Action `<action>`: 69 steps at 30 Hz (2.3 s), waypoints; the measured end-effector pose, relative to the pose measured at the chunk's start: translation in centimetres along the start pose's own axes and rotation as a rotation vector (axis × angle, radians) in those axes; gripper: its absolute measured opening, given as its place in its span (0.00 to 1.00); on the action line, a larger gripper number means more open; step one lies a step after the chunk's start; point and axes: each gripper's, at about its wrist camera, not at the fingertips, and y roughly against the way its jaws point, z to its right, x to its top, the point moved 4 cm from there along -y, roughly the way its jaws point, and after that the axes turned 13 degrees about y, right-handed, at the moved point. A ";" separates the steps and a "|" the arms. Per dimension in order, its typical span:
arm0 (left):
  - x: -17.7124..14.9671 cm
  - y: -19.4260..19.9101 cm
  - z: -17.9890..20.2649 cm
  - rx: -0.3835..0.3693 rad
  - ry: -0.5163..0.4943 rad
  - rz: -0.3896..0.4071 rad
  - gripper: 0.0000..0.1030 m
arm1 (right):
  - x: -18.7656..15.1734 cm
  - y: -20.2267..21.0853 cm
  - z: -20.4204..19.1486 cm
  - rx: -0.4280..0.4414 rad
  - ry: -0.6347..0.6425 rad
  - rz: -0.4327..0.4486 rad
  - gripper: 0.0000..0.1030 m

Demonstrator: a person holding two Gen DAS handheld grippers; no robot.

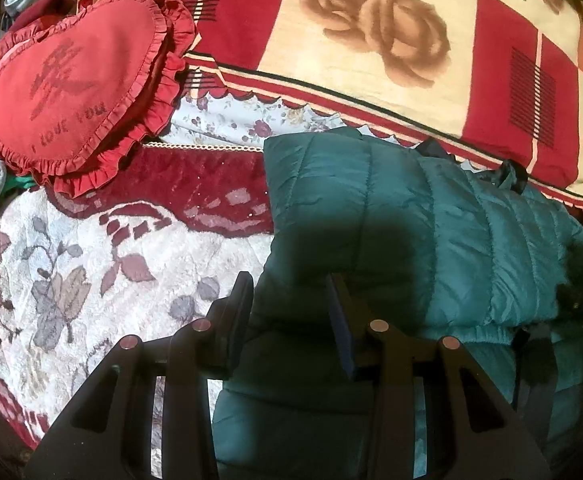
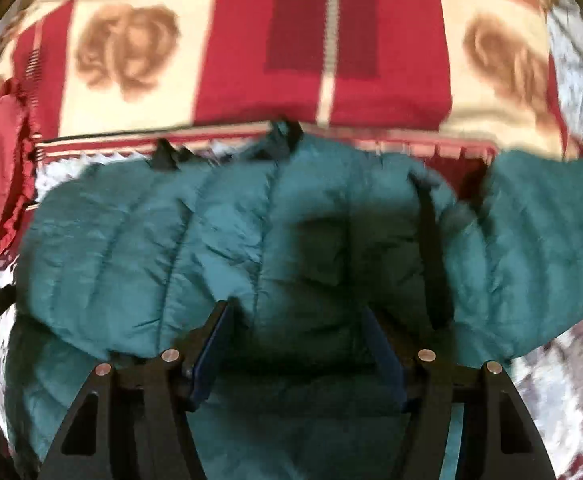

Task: Fold large clothes

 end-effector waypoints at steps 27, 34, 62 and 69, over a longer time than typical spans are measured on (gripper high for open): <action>-0.1 2.7 1.3 -0.072 0.001 0.029 0.36 | -2.4 7.3 0.3 0.058 -0.009 0.066 0.63; -1.0 2.4 1.9 -0.092 -0.014 0.012 0.36 | -3.0 7.0 1.3 0.027 -0.017 0.037 0.63; -3.1 2.7 4.1 -0.170 -0.059 -0.019 0.36 | -3.5 9.3 9.2 -0.096 -0.119 0.080 0.67; -3.4 2.6 4.3 -0.182 -0.061 -0.029 0.36 | -4.1 11.3 19.3 -0.246 -0.257 0.121 0.67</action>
